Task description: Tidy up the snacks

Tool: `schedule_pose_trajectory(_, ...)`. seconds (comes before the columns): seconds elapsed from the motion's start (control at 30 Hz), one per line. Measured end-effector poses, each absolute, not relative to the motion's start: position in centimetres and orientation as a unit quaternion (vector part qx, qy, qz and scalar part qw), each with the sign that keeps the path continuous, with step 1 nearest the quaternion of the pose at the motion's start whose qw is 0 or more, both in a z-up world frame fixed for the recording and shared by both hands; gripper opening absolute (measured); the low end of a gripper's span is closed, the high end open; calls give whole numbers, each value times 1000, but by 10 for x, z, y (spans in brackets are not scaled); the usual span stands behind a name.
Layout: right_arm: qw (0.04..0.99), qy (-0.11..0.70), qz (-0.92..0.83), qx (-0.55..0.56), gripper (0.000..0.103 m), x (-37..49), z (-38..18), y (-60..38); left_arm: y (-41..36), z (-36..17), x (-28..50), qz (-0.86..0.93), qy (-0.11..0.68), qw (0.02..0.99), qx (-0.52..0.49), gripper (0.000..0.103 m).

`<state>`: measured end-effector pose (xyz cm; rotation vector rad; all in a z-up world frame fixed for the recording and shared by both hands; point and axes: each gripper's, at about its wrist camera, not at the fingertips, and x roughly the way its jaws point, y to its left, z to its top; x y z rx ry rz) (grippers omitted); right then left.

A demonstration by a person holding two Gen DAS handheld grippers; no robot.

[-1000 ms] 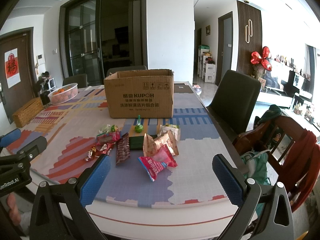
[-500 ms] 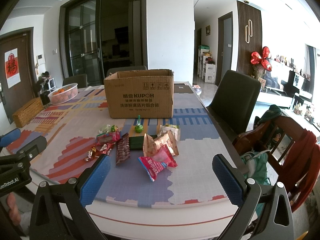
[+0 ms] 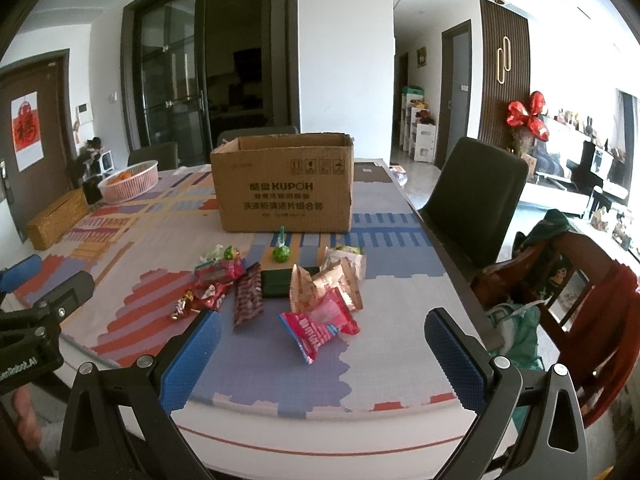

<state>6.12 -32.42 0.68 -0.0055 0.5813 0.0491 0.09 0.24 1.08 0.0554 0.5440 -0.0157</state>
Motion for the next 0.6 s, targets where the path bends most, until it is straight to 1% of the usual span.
schedule_pose_trajectory(0.27, 947, 319, 27, 25, 102, 90, -8, -326, -1, -3, 30, -11, 280, 960, 25, 102)
schedule_pose_trajectory(0.4, 939, 338, 28, 52, 102, 108, -17, -330, -2, -12, 44, -13, 288, 957, 28, 93)
schedule_pose_trajectory(0.6, 926, 367, 32, 79, 93, 128, -32, -332, -2, -31, 63, -21, 319, 947, 26, 81)
